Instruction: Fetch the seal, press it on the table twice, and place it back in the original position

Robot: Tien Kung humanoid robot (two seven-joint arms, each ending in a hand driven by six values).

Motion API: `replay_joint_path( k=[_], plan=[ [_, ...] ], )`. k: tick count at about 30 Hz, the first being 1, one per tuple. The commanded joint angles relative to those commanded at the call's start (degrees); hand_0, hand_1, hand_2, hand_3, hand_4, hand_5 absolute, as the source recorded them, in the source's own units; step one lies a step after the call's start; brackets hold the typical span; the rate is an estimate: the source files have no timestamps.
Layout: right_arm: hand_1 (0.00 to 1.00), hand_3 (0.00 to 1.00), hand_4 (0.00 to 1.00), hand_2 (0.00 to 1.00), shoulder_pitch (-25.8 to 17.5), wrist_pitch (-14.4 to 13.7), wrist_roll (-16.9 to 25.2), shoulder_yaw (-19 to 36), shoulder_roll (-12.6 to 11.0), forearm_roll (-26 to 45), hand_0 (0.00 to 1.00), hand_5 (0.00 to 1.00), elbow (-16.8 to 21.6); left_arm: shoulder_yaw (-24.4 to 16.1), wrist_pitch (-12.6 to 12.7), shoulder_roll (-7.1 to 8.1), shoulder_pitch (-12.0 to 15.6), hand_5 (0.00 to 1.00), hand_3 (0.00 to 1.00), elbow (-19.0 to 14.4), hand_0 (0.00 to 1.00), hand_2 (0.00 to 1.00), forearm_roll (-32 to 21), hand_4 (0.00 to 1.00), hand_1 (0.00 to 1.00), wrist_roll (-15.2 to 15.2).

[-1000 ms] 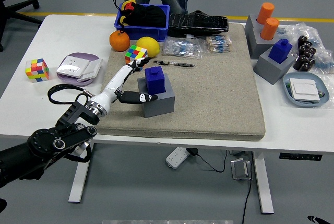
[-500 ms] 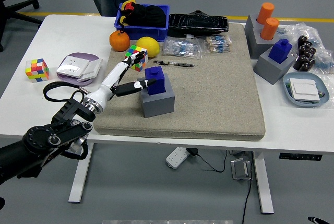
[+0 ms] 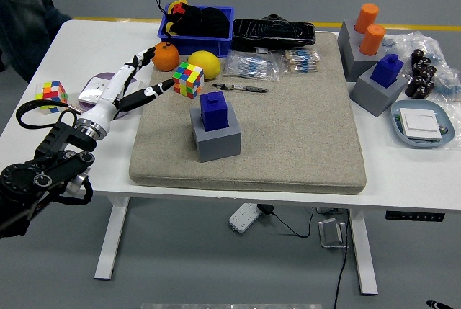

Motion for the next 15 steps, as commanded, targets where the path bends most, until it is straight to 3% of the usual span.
replay_joint_path(
  k=[9,15],
  plan=[
    [0.766,0.739,0.787,0.704,0.4,-0.2,0.1,1.0,0.0,-0.7,0.852,0.560,0.2,-2.7,-1.1,4.31,0.7,0.677,0.998,4.7,0.998,0.998,-0.2,0.998,0.998,2.6],
    [0.766,0.739,0.787,0.703,0.3,-0.1,-0.1,1.1,-0.2,-0.8,0.852,0.560,0.0,-3.7,-1.8,5.81,1.5,0.662,0.998,6.7,0.998,0.998,-0.6,0.998,0.998,4.6]
  ],
)
